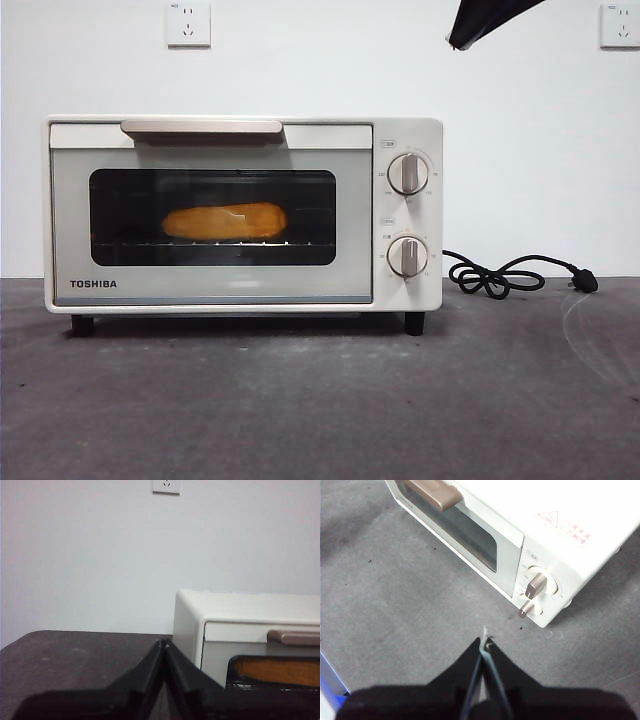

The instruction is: Take the corn from the table,put the corn in the oven

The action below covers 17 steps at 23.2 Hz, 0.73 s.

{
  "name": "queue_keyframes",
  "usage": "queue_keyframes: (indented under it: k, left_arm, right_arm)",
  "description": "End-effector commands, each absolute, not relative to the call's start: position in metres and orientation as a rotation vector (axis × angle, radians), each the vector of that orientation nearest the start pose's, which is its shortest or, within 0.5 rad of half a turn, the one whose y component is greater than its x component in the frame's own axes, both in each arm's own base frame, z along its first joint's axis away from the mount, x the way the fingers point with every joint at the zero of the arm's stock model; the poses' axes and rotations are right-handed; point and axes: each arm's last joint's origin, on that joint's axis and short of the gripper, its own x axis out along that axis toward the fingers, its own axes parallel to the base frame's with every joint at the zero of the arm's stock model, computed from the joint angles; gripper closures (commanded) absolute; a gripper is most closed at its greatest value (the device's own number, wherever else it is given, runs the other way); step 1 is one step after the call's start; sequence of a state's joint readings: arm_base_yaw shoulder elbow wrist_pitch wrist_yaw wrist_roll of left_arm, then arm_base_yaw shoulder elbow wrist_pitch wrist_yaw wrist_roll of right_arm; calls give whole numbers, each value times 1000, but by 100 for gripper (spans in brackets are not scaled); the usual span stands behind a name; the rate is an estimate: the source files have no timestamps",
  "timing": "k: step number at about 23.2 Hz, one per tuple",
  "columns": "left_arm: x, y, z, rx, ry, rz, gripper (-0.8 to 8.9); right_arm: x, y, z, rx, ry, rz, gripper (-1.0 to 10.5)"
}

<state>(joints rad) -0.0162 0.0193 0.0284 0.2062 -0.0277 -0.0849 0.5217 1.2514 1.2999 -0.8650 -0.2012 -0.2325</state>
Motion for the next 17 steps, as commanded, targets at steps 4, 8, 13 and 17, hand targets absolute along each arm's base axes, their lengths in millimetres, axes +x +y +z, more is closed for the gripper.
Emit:
queue_keyframes:
  k: [4, 8, 13, 17]
  left_arm:
    - [97, -1, 178, -72, -125, 7, 816]
    - [97, -1, 168, -60, -25, 11, 816]
    - [96, -1, 150, -40, 167, 15, 816]
    - [96, -1, 150, -29, 165, 8, 816]
  right_arm:
    - [210, 127, 356, -345, 734, 777, 946]
    - [210, 127, 357, -345, 734, 777, 946]
    - [210, 127, 357, -345, 734, 777, 946]
    - [210, 127, 357, -345, 733, 777, 946]
